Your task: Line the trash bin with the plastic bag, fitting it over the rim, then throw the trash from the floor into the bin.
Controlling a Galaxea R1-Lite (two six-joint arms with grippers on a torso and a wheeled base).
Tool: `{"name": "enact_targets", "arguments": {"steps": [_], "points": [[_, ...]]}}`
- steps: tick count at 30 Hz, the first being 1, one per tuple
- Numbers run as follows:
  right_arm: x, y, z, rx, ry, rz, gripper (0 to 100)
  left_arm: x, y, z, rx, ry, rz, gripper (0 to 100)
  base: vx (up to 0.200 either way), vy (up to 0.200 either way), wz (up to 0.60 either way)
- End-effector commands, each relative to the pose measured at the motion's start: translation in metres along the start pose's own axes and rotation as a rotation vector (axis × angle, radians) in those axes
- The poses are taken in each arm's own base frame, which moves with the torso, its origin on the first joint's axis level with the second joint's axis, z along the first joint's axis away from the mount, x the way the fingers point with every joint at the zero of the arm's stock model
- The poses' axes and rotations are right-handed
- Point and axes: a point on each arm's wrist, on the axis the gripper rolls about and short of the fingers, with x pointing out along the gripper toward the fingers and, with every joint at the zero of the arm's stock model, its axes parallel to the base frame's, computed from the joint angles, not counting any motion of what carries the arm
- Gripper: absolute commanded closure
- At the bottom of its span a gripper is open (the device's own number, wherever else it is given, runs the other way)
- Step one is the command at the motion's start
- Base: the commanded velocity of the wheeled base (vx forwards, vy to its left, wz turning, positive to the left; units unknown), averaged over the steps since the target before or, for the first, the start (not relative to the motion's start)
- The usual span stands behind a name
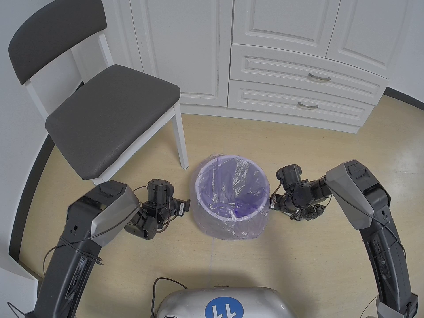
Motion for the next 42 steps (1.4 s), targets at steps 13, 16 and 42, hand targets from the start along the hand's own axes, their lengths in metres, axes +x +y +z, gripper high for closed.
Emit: {"name": "enact_targets", "arguments": {"steps": [13,16,42], "points": [[-0.230,-0.073,-0.004,-0.266,-0.358,0.132,0,-0.222,0.000,0.022,-0.039,-0.201,-0.088,0,0.000,0.000,0.00],[-0.252,-0.085,-0.016,-0.307,-0.409,0.120,0,-0.246,-0.008,0.045,-0.111,-0.282,-0.125,0,0.000,0.000,0.00],[-0.399,-0.137,-0.031,-0.349,-0.891,-0.035,0,-0.375,0.011,0.079,0.048,-0.493,0.110,0,0.000,0.000,0.00]]}}
